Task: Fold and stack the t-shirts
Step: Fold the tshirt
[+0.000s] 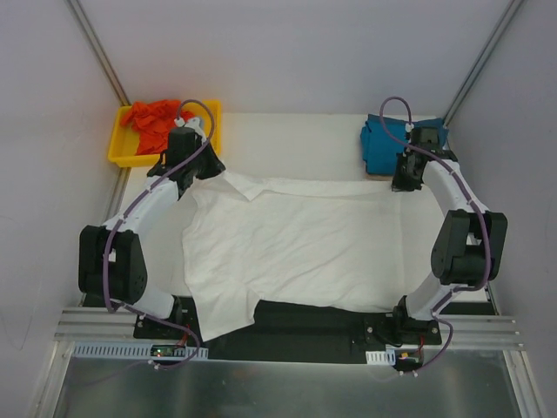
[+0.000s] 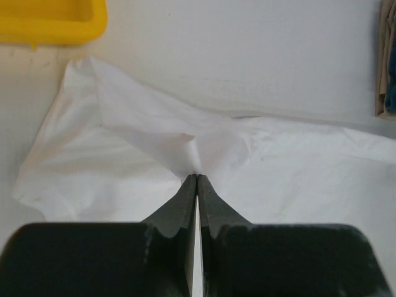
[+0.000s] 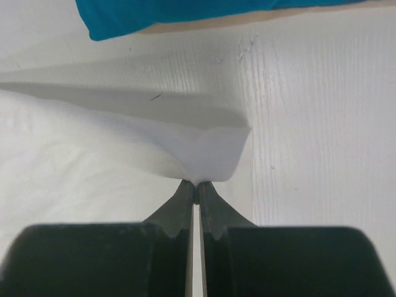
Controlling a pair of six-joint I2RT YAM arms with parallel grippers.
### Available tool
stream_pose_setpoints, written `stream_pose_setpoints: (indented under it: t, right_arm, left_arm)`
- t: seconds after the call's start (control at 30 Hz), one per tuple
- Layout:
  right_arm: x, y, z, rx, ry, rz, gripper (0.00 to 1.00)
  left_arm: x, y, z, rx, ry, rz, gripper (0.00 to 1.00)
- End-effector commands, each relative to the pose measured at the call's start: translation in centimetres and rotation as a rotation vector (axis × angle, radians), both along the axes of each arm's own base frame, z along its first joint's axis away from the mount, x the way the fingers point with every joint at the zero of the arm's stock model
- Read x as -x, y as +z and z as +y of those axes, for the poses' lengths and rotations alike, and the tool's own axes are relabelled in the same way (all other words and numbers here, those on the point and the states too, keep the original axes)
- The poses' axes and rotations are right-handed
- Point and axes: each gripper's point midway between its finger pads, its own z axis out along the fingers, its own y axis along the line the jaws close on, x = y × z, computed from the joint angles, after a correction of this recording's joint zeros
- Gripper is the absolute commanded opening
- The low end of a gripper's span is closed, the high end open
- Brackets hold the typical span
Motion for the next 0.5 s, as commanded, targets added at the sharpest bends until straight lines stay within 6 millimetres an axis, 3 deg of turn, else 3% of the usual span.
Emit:
stream_pose_setpoints:
  t: [0.0, 0.2, 0.47]
  right_arm:
    - [1.1, 2.6, -1.1, 0.047, -0.06, -0.052, 0.01]
    - [2.4, 3.4, -1.1, 0.049, -0.065, -0.069, 0.01]
    - [2.5, 4.1, -1.6, 0.079, -0.07, -0.069, 0.01]
  left_arm:
    - [3.9, 0.8, 0.2, 0.053, 0.053, 0.019, 0.0]
    - [9.2, 0.6, 1.9, 0.067, 0.169, 0.053, 0.0]
    - [13.3, 0.8, 1.9, 0.135, 0.183, 0.077, 0.0]
